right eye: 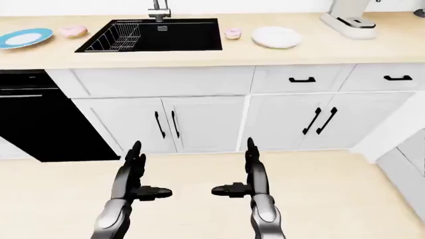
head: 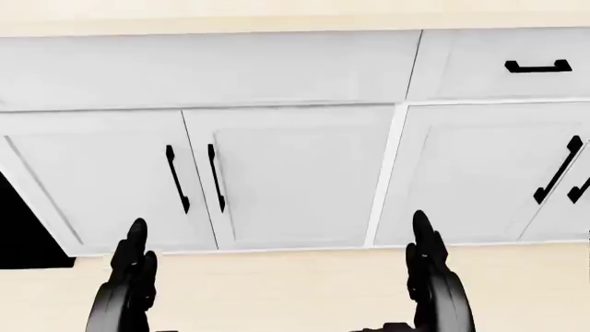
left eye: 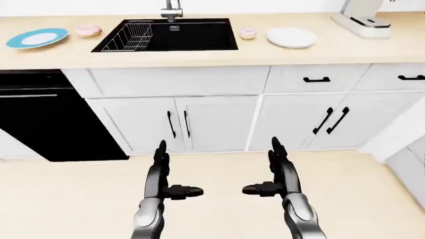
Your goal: Place the pastries on the plates.
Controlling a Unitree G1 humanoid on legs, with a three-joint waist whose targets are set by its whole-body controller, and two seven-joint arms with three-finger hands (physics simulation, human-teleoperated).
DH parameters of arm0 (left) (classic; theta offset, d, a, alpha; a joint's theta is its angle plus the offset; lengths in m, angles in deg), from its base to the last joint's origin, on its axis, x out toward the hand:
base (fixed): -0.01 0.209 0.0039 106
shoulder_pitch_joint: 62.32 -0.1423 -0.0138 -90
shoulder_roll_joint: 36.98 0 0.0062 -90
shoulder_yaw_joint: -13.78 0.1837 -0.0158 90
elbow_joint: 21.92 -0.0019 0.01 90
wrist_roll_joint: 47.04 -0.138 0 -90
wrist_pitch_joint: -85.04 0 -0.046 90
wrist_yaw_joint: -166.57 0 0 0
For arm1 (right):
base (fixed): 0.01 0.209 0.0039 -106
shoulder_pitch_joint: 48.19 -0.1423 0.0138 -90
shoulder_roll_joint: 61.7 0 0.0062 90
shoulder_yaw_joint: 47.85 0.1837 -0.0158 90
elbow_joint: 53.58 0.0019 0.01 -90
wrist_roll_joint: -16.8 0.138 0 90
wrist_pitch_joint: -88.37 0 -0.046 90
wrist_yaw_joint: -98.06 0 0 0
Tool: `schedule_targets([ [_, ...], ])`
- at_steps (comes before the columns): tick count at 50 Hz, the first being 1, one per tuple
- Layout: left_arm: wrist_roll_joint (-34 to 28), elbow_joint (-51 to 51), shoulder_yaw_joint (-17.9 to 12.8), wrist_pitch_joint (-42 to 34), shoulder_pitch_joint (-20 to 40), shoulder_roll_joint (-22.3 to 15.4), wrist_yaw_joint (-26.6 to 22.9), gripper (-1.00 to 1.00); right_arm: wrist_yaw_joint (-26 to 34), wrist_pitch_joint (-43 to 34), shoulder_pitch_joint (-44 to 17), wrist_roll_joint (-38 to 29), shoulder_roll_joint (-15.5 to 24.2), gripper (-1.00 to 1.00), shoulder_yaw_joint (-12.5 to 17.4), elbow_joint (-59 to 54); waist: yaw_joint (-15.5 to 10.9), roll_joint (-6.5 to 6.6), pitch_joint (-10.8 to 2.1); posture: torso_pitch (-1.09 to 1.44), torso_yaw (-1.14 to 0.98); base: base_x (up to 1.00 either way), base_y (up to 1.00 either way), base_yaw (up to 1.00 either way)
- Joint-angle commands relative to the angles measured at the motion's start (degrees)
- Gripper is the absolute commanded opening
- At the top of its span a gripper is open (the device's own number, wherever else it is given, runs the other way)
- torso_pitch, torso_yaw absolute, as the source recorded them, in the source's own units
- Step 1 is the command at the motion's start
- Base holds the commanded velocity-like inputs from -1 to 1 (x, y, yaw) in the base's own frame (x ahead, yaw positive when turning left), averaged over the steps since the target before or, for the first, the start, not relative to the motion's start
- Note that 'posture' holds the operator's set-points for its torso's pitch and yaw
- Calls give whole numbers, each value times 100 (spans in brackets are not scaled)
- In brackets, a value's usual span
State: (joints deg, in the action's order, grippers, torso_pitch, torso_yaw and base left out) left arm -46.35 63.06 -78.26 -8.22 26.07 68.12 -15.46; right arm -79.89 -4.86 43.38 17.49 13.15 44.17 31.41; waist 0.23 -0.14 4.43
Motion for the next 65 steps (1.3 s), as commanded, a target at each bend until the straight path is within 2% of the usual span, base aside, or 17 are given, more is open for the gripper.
schedule_targets([
  [1, -39, 321, 66, 404, 468, -29, -60, 100, -121, 324, 24, -26, -24, 100, 1, 789, 12, -45, -5, 0, 0, 0, 0, 0],
  [3, 286, 633, -54, -152, 653, 24, -87, 100, -192, -52, -142, -75, 37, 100, 49, 1057, -1, -2, -361, 0, 0, 0, 0, 0],
  [5, 53, 644, -34, -260, 701, -89, 11, 100, -181, -158, -73, -111, 24, 100, 8, 1291, -7, -57, -125, 0, 0, 0, 0, 0],
  [7, -38, 564, -16, -194, 643, -112, -25, 100, -192, -180, -37, -163, 12, 100, -17, 1397, -17, -62, -386, 0, 0, 0, 0, 0],
  [15, -91, 1665, -192, -1209, 988, -231, 18, 100, -158, -777, -458, -200, 52, 100, 13, 1998, -29, 45, -589, 0, 0, 6, -12, 0],
  [16, -77, 1858, -249, -1422, 1167, -285, 14, 100, -150, -982, -621, -171, 61, 100, 21, 2097, -50, 187, -147, 0, 0, 51, -75, 0],
  [17, -127, 1926, -270, -1600, 1365, -351, 15, 100, -129, -1176, -769, -190, 101, 100, 23, 2237, -48, 290, -124, 0, 0, 46, -19, 0],
  [24, -62, 2165, -514, -2223, 2189, -654, 41, 100, -227, -1838, -1913, -140, 281, 100, 174, 2258, -188, -465, -337, 0, 0, 46, -19, 0],
  [34, -19, 2381, -622, -2913, 3230, -1042, 25, 100, -357, -3111, -2959, 197, 708, 100, 536, 3188, 1, 51, -302, 0, 0, 42, -17, 0],
  [37, -66, 2352, -606, -3009, 3498, -1106, -3, 100, -435, -3199, -3009, 330, 752, 100, 573, 3332, 15, 444, -432, 0, 0, 41, -16, 0],
  [38, -56, 2360, -643, -3052, 3587, -1123, 30, 100, -463, -3239, -3015, 363, 759, 100, 571, 3391, -44, 251, -276, 0, 0, 41, -16, 0],
  [39, -50, 2398, -643, -3089, 3630, -1142, 36, 100, -480, -3291, -3019, 392, 769, 100, 565, 3460, 14, 391, -194, 0, 0, 42, -16, 0],
  [42, -94, 2325, -638, -3042, 3690, -1159, 86, 100, -496, -3457, -3121, 472, 850, 100, 621, 3595, -56, 383, -294, 0, 0, 41, -16, 0],
  [49, -61, 2557, -652, -3198, 3813, -1210, 92, 100, -730, -3372, -3110, 732, 799, 100, 638, 3669, -182, 10, -310, 0, 0, 41, -17, 0],
  [52, -46, 2542, -689, -3155, 3747, -1228, 112, 100, -784, -3385, -3052, 822, 849, 100, 700, 3739, -160, -493, -566, 0, 0, 42, -18, 0],
  [54, -49, 2566, -634, -3105, 3678, -1175, 125, 100, -816, -3398, -3020, 836, 854, 100, 661, 3780, -159, -390, -206, 0, 0, 41, -18, 0],
  [65, -15, 2578, -648, -3058, 3570, -1140, 164, 100, -755, -3298, -2904, 690, 844, 100, 558, 3768, -24, 3, -382, 0, 0, 34, -10, 0],
])
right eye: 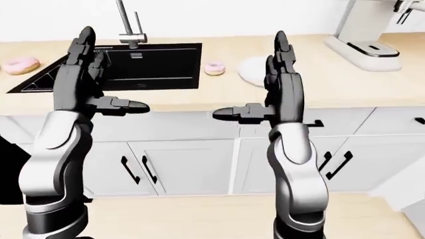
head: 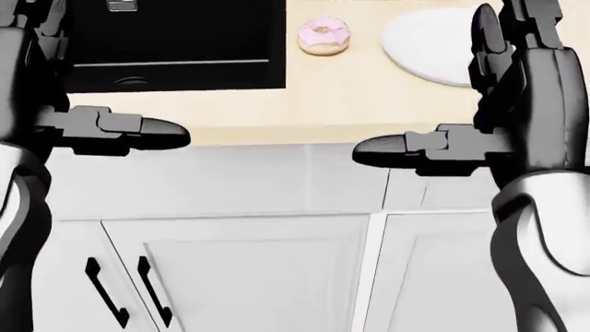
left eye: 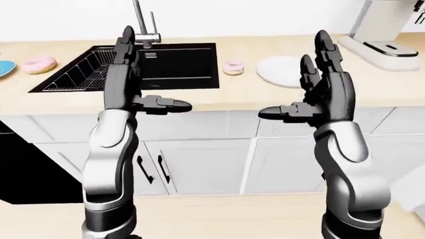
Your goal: Place the pastries on the plates.
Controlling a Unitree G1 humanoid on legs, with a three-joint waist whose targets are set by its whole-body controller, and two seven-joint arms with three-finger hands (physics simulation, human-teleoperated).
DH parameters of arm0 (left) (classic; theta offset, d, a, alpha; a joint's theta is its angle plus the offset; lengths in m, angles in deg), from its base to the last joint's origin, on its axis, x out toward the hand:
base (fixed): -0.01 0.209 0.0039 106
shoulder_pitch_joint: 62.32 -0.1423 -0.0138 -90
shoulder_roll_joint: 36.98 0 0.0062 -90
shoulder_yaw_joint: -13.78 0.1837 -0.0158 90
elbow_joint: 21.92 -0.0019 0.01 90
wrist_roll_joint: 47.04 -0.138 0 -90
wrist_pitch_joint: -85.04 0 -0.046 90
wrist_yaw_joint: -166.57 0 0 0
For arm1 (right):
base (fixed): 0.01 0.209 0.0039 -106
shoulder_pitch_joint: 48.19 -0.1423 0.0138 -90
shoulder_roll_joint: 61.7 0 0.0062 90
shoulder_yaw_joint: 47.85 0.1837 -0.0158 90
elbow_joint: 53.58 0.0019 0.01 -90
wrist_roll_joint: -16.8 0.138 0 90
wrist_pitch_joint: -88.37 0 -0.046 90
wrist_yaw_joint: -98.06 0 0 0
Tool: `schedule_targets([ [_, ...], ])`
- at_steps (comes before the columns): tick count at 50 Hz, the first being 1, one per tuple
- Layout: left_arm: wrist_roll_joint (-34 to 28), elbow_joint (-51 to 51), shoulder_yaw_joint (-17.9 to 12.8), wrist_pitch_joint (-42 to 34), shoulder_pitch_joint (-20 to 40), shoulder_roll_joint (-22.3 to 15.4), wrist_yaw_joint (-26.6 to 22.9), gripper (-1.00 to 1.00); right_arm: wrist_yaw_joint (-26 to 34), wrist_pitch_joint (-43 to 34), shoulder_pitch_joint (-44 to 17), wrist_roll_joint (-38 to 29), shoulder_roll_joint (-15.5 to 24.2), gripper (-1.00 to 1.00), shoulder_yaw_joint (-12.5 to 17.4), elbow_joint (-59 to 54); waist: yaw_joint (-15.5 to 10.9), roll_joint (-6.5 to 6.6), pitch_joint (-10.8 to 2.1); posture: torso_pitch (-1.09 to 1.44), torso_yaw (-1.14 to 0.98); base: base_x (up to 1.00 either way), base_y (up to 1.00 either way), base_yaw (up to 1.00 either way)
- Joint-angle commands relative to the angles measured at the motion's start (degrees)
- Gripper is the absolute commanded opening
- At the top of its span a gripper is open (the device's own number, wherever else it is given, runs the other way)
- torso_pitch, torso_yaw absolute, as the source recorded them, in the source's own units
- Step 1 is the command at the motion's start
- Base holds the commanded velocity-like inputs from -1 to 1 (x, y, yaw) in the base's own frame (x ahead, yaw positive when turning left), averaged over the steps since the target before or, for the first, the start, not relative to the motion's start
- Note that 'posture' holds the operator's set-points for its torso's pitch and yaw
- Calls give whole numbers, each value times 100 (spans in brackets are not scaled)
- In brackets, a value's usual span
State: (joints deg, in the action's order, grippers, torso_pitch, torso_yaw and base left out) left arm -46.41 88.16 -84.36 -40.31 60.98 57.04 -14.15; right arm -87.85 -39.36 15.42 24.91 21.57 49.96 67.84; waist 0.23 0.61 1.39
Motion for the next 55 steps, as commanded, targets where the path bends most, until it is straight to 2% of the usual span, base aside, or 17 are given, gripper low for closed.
schedule_targets([
  [1, -4, 95, -38, 143, 58, -33, 24, 100, 64, 161, -88, -109, 4, 100, -47, 116, -21, -16, -86, 0, 0, 25, 0, 0],
  [4, 0, 90, -36, 162, 36, -28, 24, 100, 104, 175, -88, -139, -31, 100, -27, 105, 5, 208, -194, 0, 0, 25, 0, 0],
  [6, -6, 56, -28, 188, 47, -21, 31, 100, 118, 168, -68, -146, -50, 100, -30, 125, -23, 267, 28, 0, 0, 25, 0, 0],
  [7, -6, 56, -33, 196, 47, -20, 34, 100, 120, 146, -69, -146, -48, 100, -17, 145, -51, 272, 7, 0, 0, 25, 0, 0],
  [15, -84, -55, -36, 313, 38, -22, 159, 100, 127, 232, 22, -180, -48, 100, 13, 72, -109, -24, -1, 0, 0, 15, 0, 0],
  [17, -86, -52, -40, 310, 47, -33, 137, 100, 123, 154, -20, -161, -36, 100, 29, 130, -91, -317, -55, 0, 0, 0, 0, 0],
  [20, -118, -65, -22, 292, 94, -56, 109, 100, 124, 176, -97, -147, -25, 100, 37, 100, -119, -207, -62, 0, 0, 0, 0, 0],
  [21, -135, -66, -21, 294, 100, -56, 110, 100, 115, 182, -94, -153, -30, 100, 26, 86, -99, -229, -200, 0, 0, 9, 0, 0],
  [23, -154, -69, -12, 280, 113, -60, 86, 100, 112, 169, -119, -130, -38, 100, 23, 72, -45, -256, -79, 0, 0, 9, 0, 0],
  [29, -203, -69, -10, 274, 132, -53, 64, 100, 140, 211, -84, -100, -46, 100, 14, 83, -4, 1, -22, 0, 0, 9, 0, 0],
  [32, -248, -68, 8, 309, 117, -50, 54, 100, 147, 220, -52, -80, -35, 100, 36, 111, 4, 480, -108, 0, 0, 9, 0, 0],
  [42, -300, 30, -7, 284, 50, -17, 19, 100, 149, 209, 11, -13, -15, 100, 67, 180, -58, -3, -55, 0, 0, 9, 0, 0],
  [44, -305, 17, 1, 311, 32, -7, 21, 100, 143, 256, 17, -21, -24, 100, 59, 149, -74, -187, -51, 0, 0, 10, 0, 0],
  [46, -324, -53, 33, 391, 12, 25, 25, 100, 148, 275, 33, -25, -36, 100, 31, 152, -83, -555, -111, 0, 0, 18, 0, 0],
  [47, -321, -42, 28, 380, 12, 25, 15, 100, 159, 279, 36, -18, -37, 100, 33, 152, -35, -366, -36, 0, 0, 21, 0, 0],
  [49, -332, -50, 21, 391, 10, 21, 13, 100, 171, 265, 35, -8, -28, 100, 53, 169, -61, -397, 13, 0, 0, 25, 0, 0],
  [55, -372, 8, 43, 365, -9, 39, -1, 100, 192, 334, 98, -18, -37, 100, 57, 148, -33, -107, 42, 0, 0, 25, 0, 0],
])
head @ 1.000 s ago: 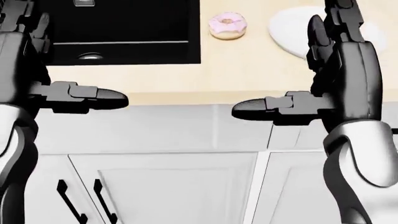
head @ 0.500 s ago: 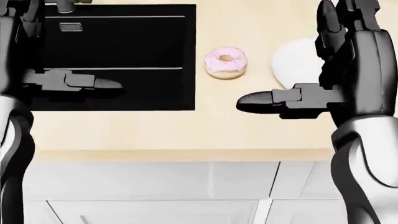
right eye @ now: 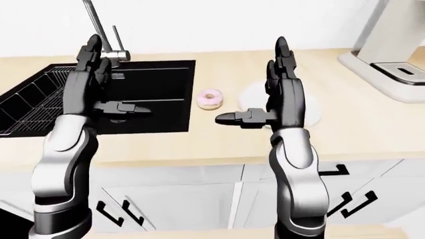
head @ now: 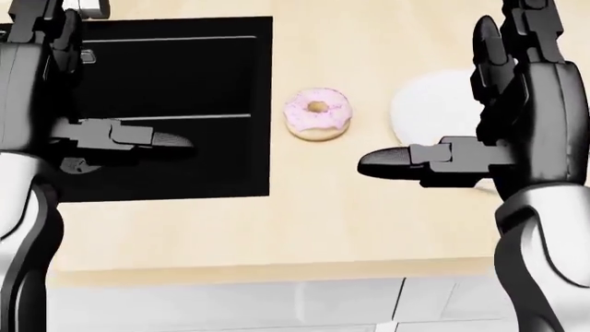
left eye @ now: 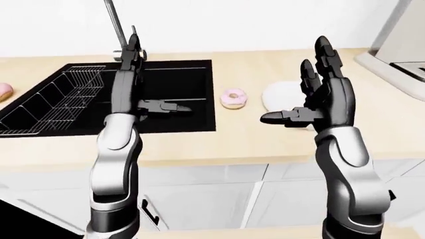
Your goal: Place the pastries on the plates.
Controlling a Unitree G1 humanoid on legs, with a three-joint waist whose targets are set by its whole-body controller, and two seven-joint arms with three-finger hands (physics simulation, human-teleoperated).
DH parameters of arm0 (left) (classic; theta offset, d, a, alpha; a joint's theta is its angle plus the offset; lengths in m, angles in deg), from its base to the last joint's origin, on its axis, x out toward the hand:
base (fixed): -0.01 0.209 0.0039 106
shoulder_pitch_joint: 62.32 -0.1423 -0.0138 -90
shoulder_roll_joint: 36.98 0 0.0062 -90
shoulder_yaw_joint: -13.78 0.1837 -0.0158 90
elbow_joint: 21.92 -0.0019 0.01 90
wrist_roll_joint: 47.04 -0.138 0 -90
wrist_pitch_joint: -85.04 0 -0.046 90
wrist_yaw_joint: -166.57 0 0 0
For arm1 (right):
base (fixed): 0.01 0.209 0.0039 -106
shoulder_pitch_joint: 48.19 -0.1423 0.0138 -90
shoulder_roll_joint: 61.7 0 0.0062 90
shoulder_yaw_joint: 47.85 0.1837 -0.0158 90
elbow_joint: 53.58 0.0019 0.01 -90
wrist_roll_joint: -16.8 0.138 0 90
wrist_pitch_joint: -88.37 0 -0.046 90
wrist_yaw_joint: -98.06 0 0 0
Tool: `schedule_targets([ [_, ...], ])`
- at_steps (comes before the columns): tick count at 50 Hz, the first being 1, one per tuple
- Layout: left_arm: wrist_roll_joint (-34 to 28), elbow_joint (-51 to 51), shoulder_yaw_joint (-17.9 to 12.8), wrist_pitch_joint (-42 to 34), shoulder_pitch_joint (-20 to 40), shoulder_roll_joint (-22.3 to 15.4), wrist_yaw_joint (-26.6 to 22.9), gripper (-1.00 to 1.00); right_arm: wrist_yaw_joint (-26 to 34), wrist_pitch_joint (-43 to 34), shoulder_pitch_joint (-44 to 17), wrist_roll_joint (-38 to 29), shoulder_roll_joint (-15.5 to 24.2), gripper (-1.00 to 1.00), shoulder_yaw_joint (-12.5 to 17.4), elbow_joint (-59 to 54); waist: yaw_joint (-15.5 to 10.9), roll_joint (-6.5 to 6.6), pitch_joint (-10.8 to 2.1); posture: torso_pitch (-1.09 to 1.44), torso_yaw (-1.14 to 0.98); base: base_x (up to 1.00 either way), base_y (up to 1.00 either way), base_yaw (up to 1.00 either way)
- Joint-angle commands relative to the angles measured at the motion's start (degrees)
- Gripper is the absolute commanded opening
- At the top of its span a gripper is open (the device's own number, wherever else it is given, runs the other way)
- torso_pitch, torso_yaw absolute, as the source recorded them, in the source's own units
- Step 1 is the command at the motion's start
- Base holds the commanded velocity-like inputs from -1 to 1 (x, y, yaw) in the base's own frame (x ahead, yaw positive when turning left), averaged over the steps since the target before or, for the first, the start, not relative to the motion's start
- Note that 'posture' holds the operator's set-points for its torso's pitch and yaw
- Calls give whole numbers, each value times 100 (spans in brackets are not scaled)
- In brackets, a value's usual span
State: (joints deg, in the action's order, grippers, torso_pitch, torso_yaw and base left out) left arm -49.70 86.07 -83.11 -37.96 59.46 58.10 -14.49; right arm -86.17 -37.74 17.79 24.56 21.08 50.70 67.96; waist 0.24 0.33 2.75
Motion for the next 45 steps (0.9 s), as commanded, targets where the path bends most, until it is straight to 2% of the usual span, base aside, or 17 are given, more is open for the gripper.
schedule_targets([
  [1, -48, 239, -81, 114, 137, -67, 25, 100, 26, 172, -134, 26, 7, 100, -19, 146, -17, -6, -92, 0, 0, 25, 0, 0],
  [3, -63, 279, -72, 78, 135, -61, 20, 100, 33, 190, -103, 18, 11, 100, -20, 151, 26, 221, -107, 0, 0, 26, 0, 0],
  [4, -65, 289, -79, 44, 163, -68, 12, 100, 41, 177, -108, 36, 10, 100, -11, 160, 41, 397, -155, 0, 0, 25, 0, 0],
  [5, -70, 285, -80, 14, 210, -77, 9, 100, 41, 152, -136, 37, 22, 100, -6, 155, 70, 439, -224, 0, 0, 25, 0, 0],
  [6, -66, 273, -83, -6, 258, -79, 9, 100, 34, 124, -183, 57, 20, 100, -7, 150, -16, 329, -172, 0, 0, 26, 0, 0],
  [7, -69, 267, -78, -11, 278, -84, 7, 100, 30, 156, -204, 41, 15, 100, -33, 92, 14, 392, -121, 0, 0, 25, 0, 0],
  [10, -86, 246, -79, -17, 307, -108, -13, 100, 36, 133, -271, 38, 22, 100, -48, 42, -43, 264, -170, 0, 0, 26, 0, 0],
  [12, -82, 228, -106, -19, 338, -129, -15, 100, 32, 99, -282, 51, 23, 100, -40, 57, -67, 160, -142, 0, 0, 26, 0, 0],
  [13, -78, 215, -108, 0, 332, -126, -12, 100, 31, 69, -272, 49, 31, 100, -42, 98, -68, 110, -77, 0, 0, 8, 0, 0],
  [15, -79, 186, -115, 31, 333, -135, -1, 100, 52, 2, -257, 38, 42, 100, -42, 135, -107, -50, -143, 0, 0, 0, 0, 0],
  [17, -62, 202, -125, 17, 348, -139, -2, 100, 57, -21, -263, 19, 51, 100, -48, 149, -111, -366, -181, 0, 0, 0, 0, 0],
  [18, -54, 213, -129, 2, 349, -146, -4, 100, 58, -58, -268, -10, 58, 100, -62, 155, -128, -120, -133, 0, 0, 0, 0, 0],
  [20, -43, 192, -134, 32, 331, -143, 7, 100, 66, -64, -282, -13, 42, 100, -58, 130, -85, -150, -205, 0, 0, 0, 0, 0],
  [24, -22, 217, -155, 17, 313, -168, 9, 100, 81, -257, -424, -147, 115, 100, -105, 119, -56, -77, -230, 0, 0, 0, 0, 0],
  [30, 6, 195, -162, 84, 275, -172, 26, 100, 425, -859, -856, -619, 286, 100, -216, 6, -62, -76, -216, 0, 0, 0, 0, 0],
  [40, 39, 222, -202, 106, 205, -192, 40, 100, 1509, -1271, -2032, -1896, 642, 100, -574, -1137, -75, -74, -173, 0, 0, 0, 0, 0],
  [45, 60, 219, -216, 113, 207, -212, 44, 100, 2045, -1194, -2460, -2447, 564, 100, -647, -1807, -90, -70, -158, 0, 0, 0, 0, 0],
])
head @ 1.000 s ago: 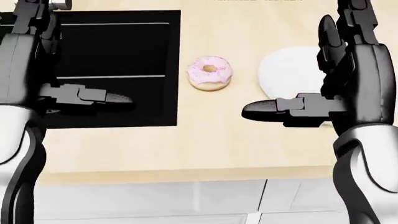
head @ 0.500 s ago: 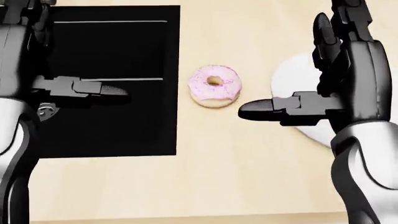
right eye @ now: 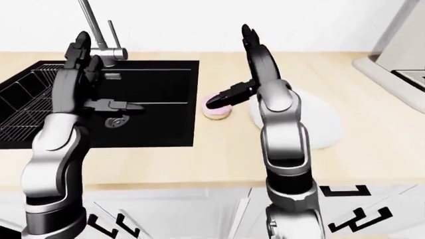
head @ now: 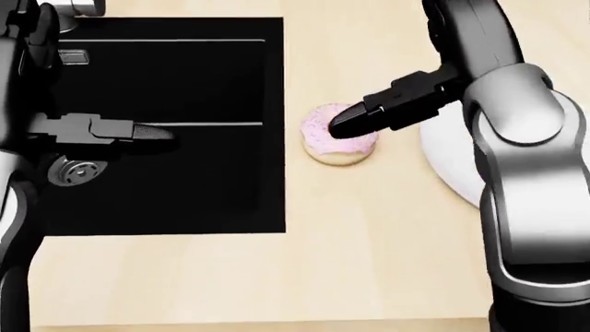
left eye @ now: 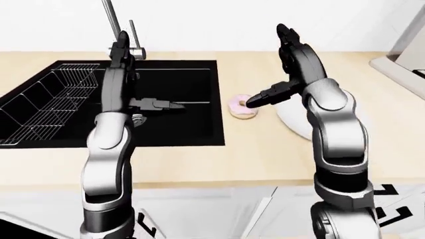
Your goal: Place the pastries on the plates.
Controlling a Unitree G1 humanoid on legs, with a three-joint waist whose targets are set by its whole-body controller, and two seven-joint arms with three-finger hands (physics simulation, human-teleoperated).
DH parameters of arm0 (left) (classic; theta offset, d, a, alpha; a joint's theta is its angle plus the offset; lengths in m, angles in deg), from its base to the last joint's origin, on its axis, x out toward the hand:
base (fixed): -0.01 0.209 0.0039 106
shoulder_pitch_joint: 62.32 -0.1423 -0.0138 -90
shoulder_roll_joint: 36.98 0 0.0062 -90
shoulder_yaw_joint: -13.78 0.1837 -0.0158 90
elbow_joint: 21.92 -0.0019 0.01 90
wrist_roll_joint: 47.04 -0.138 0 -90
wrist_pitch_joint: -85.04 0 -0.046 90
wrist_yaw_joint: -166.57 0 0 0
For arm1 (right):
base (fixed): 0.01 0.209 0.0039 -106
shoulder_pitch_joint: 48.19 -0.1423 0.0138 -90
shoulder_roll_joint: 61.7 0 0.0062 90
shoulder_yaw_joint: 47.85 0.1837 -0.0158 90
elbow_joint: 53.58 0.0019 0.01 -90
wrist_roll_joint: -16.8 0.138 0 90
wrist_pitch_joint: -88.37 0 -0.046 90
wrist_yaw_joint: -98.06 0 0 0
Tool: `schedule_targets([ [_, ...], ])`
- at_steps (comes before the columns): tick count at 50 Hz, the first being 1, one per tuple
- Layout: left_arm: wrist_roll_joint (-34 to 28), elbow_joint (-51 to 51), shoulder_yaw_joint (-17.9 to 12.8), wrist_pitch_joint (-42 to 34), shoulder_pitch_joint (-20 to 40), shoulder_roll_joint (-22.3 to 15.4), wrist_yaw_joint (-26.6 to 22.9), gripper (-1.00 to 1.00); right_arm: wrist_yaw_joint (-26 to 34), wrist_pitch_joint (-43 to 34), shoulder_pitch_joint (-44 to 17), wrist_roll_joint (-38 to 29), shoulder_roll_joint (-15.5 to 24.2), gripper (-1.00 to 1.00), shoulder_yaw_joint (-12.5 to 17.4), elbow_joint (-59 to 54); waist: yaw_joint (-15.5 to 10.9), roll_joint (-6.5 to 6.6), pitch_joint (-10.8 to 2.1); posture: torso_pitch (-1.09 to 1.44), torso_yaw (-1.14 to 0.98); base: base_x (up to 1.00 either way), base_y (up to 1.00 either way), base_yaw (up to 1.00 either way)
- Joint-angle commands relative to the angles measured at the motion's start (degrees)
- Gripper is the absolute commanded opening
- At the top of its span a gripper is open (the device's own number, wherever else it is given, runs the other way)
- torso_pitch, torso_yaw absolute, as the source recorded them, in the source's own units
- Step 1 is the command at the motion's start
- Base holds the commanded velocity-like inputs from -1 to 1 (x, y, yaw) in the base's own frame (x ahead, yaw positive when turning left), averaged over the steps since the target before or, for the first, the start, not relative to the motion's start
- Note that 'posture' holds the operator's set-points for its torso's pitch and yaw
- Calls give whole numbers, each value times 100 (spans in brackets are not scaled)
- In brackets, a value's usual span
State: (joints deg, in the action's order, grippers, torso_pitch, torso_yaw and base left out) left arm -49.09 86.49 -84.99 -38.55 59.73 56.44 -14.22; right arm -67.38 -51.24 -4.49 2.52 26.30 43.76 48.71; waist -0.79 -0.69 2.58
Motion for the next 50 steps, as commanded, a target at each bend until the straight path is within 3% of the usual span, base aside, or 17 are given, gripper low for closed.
schedule_targets([
  [1, -1, 169, -27, 179, 179, -47, 21, 100, 350, 174, -295, -423, 97, 100, -60, -11, 7, 32, -140, 0, 0, 0, 0, 0],
  [9, 9, 162, -34, 256, 96, -27, 29, 100, 1295, 1015, -909, -1476, -37, 100, -170, -1324, 8, 67, -145, 0, 0, 0, 0, 0],
  [13, 19, 200, -44, 214, 103, -42, 48, 100, 1384, 1426, -1115, -1629, -128, 100, -64, -1984, 13, 86, -151, 0, 0, 0, 0, 0],
  [21, 52, 306, -73, 178, 36, -46, 67, 100, 1563, 2197, -1426, -1827, -253, 100, -140, -3124, 46, 132, -186, 0, 0, 0, 0, 0],
  [34, 60, 275, -72, 253, -49, -45, 90, 100, 1618, 2718, -1466, -1976, -523, 100, -207, -3839, 92, 200, -230, 0, 0, 0, 0, 0],
  [50, 89, 294, -100, 267, -79, -54, 93, 100, 1192, 3199, -1693, -1811, -614, 100, -183, -4755, 104, 216, -270, 0, 0, 0, 0, 0],
])
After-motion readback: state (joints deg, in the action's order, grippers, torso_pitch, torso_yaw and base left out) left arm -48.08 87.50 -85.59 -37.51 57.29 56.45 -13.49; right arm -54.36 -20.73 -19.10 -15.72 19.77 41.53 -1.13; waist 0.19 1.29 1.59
